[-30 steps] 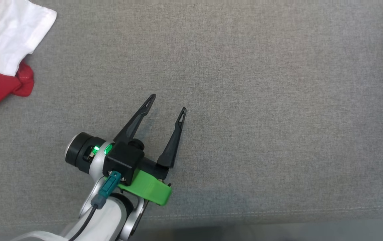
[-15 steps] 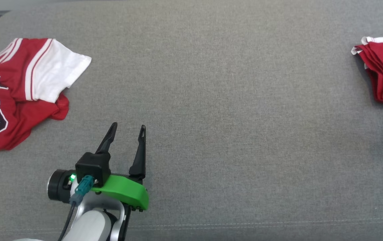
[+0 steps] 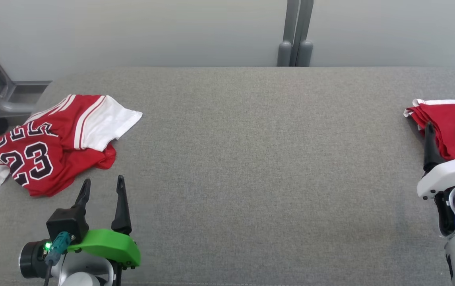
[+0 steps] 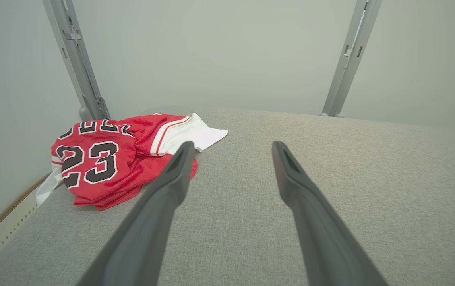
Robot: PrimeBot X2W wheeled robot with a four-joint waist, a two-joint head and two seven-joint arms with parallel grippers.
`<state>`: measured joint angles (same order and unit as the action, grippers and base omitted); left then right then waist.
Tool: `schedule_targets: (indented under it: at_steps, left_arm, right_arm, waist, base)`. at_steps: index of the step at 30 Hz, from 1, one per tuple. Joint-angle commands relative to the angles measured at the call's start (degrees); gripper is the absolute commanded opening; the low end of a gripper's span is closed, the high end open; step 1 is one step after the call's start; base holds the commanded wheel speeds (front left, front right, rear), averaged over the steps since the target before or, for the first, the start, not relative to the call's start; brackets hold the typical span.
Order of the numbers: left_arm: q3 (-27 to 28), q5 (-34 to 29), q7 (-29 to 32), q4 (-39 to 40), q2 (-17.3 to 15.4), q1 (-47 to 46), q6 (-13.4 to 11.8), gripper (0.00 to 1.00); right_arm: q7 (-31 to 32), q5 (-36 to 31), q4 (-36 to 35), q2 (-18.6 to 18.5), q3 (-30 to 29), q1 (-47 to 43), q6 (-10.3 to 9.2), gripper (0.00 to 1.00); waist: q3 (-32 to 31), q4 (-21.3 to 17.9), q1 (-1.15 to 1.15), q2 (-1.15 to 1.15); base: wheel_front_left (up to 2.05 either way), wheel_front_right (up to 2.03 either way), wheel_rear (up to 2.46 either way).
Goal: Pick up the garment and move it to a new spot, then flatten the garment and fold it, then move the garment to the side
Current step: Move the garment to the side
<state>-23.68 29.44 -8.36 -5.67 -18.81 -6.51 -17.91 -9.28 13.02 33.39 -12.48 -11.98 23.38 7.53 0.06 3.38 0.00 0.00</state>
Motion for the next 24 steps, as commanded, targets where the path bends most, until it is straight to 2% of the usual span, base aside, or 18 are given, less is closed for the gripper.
schedule_targets:
  at_steps: [1,6,15,24]
  left_arm:
    - [0.2,0.5,-0.3,-0.2,-0.3,0.6,0.3,1.00]
    - [1.0,0.9,-1.9,-2.7,-1.2,1.8,0.7,1.00]
    - [0.9,1.0,-4.6,-5.5,-3.2,3.7,3.8,1.00]
    - [4.3,4.2,-6.6,-6.4,-0.9,5.1,7.1,1.00]
  right_arm:
    - [0.2,0.6,-0.7,0.2,0.0,-1.1,-0.09,1.00]
    - [2.9,2.3,-8.5,3.0,1.6,-6.3,-0.08,1.00]
    - [5.9,1.9,-16.5,7.3,6.7,-14.4,-0.08,1.00]
    - [5.5,0.6,-20.8,9.2,9.5,-20.2,-0.06,1.00]
  waist:
    - [-2.2,1.3,0.00,0.00]
    - [-3.4,1.3,0.00,0.00]
    - [-4.4,0.7,0.00,0.00]
    - [-4.8,1.1,0.00,0.00]
  base:
    - [0.00,0.00,0.00]
    - [0.00,0.00,0.00]
    - [0.00,0.00,0.00]
    - [0.00,0.00,0.00]
